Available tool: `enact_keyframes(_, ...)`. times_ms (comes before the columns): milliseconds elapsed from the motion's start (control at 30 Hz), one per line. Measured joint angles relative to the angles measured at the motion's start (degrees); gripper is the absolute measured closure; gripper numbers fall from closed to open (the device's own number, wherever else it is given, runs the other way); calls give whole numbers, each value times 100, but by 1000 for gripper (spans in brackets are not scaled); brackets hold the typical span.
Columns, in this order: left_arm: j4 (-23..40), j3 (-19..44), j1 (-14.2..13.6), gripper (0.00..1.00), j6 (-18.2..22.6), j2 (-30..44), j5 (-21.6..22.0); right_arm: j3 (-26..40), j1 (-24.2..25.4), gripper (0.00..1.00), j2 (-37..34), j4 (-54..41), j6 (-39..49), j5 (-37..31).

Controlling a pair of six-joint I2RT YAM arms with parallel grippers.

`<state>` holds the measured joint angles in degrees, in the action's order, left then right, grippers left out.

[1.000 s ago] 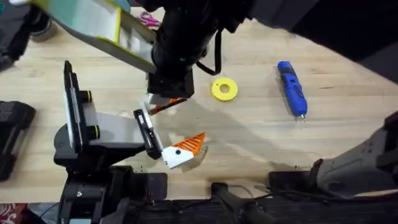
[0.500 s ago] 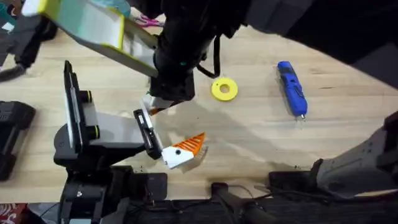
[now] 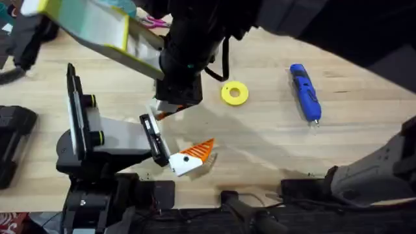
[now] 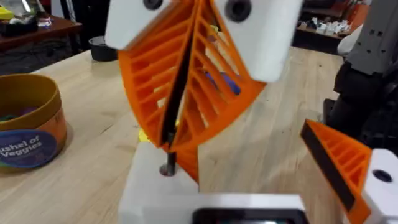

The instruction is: Pick up the gripper from the table and insert it into the empty holder that is missing its gripper. Then pick up a screw, insert it into the mounting hole, and use the screwdriver to tighten it. Finally, clean up the table by picking up the vegetable and placing it into the bucket.

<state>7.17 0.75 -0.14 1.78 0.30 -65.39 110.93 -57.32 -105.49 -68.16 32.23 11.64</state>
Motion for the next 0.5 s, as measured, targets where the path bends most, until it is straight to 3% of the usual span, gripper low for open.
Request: enact_keyframes(500,1,0,0,15,0,2,0,-48,0,996,0,17,0,0)
